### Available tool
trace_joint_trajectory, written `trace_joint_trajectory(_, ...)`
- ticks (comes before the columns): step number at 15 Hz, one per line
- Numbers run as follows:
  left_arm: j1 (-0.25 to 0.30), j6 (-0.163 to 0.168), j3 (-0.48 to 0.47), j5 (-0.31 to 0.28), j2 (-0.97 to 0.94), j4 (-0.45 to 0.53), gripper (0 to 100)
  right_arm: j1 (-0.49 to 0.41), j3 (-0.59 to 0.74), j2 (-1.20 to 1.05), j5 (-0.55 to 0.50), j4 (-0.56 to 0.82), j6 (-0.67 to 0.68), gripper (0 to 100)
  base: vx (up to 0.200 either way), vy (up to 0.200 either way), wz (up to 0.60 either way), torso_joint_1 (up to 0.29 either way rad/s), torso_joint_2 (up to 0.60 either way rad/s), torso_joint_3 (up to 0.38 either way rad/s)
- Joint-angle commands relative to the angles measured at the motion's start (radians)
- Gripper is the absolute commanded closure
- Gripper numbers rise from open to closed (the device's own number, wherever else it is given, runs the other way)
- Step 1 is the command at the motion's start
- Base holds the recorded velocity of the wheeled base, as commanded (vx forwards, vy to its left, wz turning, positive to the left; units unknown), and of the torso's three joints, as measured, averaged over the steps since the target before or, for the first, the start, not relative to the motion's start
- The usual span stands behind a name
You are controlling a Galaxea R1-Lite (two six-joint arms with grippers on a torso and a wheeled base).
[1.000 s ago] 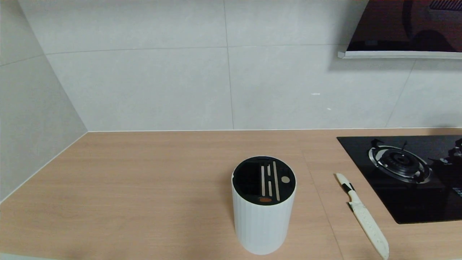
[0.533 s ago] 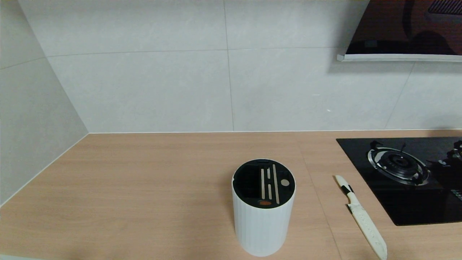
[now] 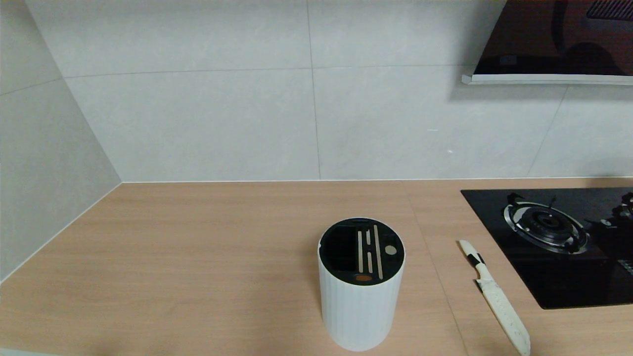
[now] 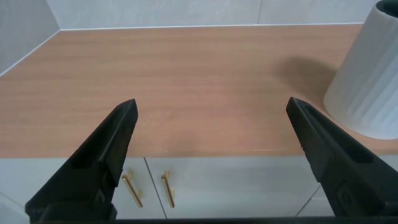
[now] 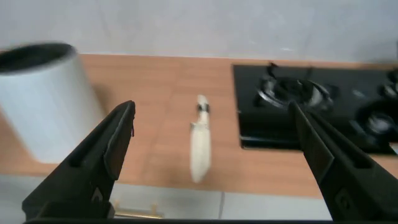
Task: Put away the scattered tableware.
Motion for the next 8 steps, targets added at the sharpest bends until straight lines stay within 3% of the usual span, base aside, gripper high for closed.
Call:
trace_joint_trajectory(1, 0.0, 0.0, 0.0, 0.0, 0.0, 0.0, 0, 0.003, -0.075, 0.22, 0.062, 0.0, 0.002, 0, 0.0, 0.0, 0.0, 0.0, 0.0, 0.0)
trace_joint_trajectory(4, 0.0, 0.0, 0.0, 0.0, 0.0, 0.0, 0, 0.016, -0.133, 0.498, 0.088, -0.006, 0.002, 0, 0.0, 0.0, 0.0, 0.0, 0.0, 0.0)
trace_joint_trajectory(8, 0.0, 0.0, 0.0, 0.0, 0.0, 0.0, 0, 0.135, -0.227, 0.762, 0.065, -0.009, 0.015, 0, 0.0, 0.0, 0.0, 0.0, 0.0, 0.0)
